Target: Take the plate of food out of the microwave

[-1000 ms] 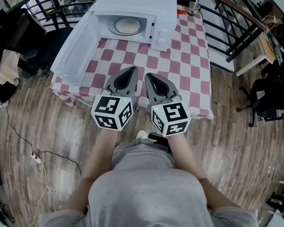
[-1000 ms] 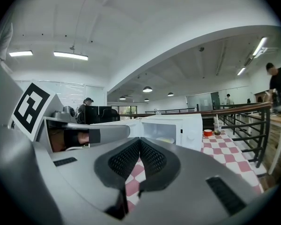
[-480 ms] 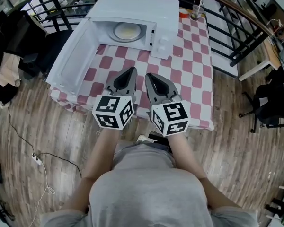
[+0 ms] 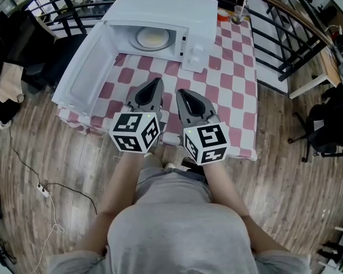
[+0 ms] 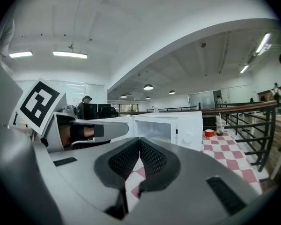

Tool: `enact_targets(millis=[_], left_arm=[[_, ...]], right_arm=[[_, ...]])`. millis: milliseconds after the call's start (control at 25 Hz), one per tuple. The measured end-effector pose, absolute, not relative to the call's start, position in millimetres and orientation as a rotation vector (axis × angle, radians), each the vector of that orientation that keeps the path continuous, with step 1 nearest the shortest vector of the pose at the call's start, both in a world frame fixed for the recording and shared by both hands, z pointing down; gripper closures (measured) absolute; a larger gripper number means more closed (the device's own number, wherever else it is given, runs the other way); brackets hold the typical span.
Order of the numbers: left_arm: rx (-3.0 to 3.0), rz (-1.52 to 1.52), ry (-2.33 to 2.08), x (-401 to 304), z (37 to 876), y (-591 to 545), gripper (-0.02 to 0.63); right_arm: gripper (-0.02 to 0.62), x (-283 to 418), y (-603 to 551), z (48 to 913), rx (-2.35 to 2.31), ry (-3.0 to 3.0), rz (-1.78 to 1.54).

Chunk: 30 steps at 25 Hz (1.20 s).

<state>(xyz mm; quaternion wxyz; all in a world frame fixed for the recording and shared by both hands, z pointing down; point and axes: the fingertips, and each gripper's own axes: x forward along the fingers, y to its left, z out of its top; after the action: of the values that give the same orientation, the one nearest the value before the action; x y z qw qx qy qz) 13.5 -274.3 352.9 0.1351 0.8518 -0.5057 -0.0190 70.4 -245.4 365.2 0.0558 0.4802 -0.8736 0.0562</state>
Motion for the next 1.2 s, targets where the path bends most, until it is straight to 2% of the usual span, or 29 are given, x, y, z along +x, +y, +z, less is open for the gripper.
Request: enact_targets(millis=[320,440,640,1040,1200], left_arm=[[2.450,-0.089,-1.443,13,355,-282,0.593],[2.447,-0.103,-1.407,13,358,-286,0.509],[2.421,-0.147,-1.365,6,362,-301,0.425],[2.321,-0.123,-1.160,-10,382,-349,0.394],[2.303,-0.141,-1.197,-23,391,-371,0.442]], right_arm=[[0.569,69,-252,368,1.448,-2.642,0.162],[0.569,69,-257,372,1.456,-2.634,0.183],[0.569,64,-271,376,1.459,-2.621,0.191],[0.569,43,-318,375,1.490,-2.603,0.212],[0.569,35,-336,380,1.507,-2.591,0.239]])
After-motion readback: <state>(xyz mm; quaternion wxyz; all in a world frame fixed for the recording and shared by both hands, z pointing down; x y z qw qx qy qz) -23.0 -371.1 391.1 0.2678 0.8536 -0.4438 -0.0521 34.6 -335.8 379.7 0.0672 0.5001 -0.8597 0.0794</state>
